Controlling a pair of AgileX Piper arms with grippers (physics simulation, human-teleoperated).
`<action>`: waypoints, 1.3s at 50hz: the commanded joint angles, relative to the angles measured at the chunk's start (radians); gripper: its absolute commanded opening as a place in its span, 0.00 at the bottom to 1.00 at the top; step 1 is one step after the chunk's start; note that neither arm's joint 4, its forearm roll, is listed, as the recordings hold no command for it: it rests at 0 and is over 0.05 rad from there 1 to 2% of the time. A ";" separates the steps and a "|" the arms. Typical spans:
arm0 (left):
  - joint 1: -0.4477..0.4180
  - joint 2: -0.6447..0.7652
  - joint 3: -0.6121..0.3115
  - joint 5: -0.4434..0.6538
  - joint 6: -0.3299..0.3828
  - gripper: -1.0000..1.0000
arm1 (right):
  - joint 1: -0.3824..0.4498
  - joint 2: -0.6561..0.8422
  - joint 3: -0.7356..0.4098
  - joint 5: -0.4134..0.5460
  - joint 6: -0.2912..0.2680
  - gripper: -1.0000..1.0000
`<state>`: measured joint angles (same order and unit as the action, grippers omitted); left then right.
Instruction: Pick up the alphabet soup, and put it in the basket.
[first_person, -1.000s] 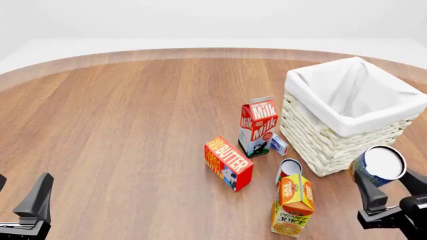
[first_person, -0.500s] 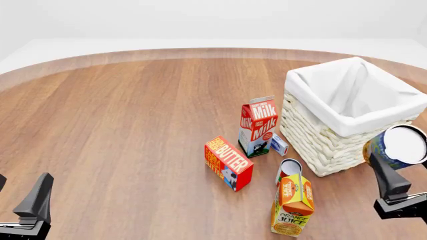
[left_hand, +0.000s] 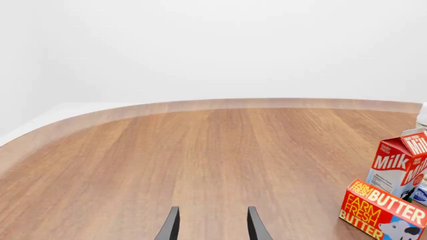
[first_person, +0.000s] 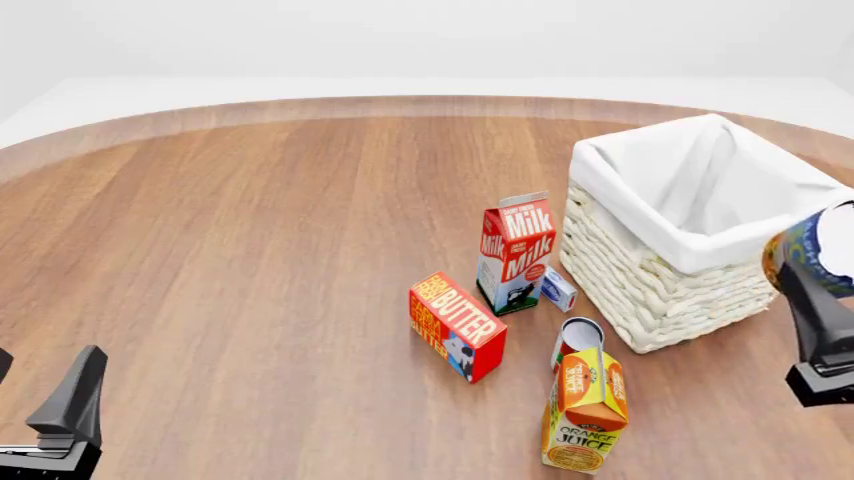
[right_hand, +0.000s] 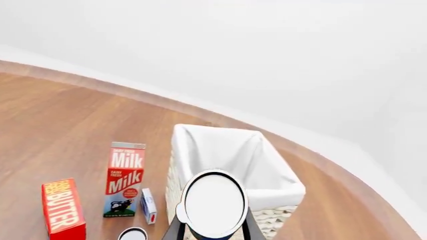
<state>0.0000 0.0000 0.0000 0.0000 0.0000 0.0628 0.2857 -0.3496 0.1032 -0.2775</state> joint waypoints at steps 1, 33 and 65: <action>0.000 0.000 0.000 0.000 0.000 1.00 | -0.007 0.026 -0.067 -0.006 0.009 0.00; 0.000 0.000 0.000 0.000 0.000 1.00 | -0.045 0.157 -0.235 -0.006 -0.035 0.00; 0.000 0.000 0.000 0.000 0.000 1.00 | -0.069 0.364 -0.375 -0.035 -0.003 0.00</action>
<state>0.0000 0.0000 0.0000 0.0000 0.0000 0.0001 0.5890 -0.6838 0.0812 -0.3180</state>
